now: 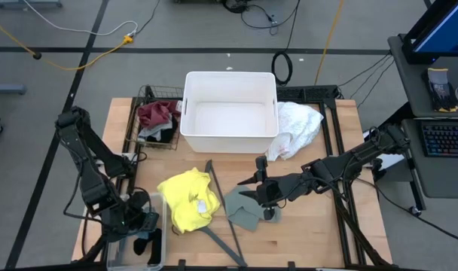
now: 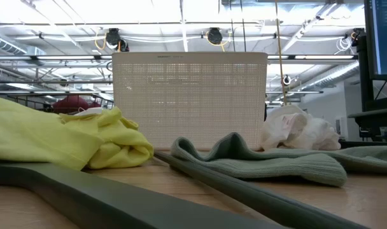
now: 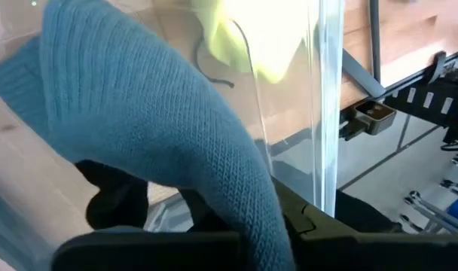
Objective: Pick & Place Cloths
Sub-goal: Put the blue sock into the transparent bin
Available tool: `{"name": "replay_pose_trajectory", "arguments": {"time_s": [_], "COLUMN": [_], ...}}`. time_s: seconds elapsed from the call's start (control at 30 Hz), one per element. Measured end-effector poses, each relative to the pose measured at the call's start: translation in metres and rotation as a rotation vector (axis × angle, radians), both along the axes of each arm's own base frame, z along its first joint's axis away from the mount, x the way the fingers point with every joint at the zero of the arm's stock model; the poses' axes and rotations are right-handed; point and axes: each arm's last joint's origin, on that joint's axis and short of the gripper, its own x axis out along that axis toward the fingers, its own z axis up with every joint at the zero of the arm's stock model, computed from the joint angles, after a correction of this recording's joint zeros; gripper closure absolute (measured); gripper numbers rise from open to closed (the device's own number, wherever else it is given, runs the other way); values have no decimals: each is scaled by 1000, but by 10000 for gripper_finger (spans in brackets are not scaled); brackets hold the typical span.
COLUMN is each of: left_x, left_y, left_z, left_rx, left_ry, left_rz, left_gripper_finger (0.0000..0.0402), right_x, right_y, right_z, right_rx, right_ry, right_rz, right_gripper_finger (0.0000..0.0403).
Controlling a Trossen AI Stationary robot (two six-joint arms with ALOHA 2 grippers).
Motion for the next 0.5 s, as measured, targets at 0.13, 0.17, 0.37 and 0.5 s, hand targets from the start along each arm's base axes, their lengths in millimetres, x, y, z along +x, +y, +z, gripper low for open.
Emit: {"name": "replay_pose_trajectory", "arguments": {"time_s": [0.13,0.17,0.37,0.5], "left_x": [5,6,8,7], "left_y": [-4,-5,-7,-8], "left_z": [-2,-3,-7,-7], "left_rx": [-8,-8,0,-17], "left_ry": [-12,-15,3,26], "left_rz": [0,-1,-9,-25], "left_gripper_finger": [367,360,307,268], "right_x": [0,0,0,0], "right_y": [0,0,0,0], "right_z": [0,0,0,-1], "right_rx": [0,0,0,-4], "right_ry": [0,0,0,8], "right_rz": [0,0,0,0], "right_gripper_finger": [289,289,289,289]}}
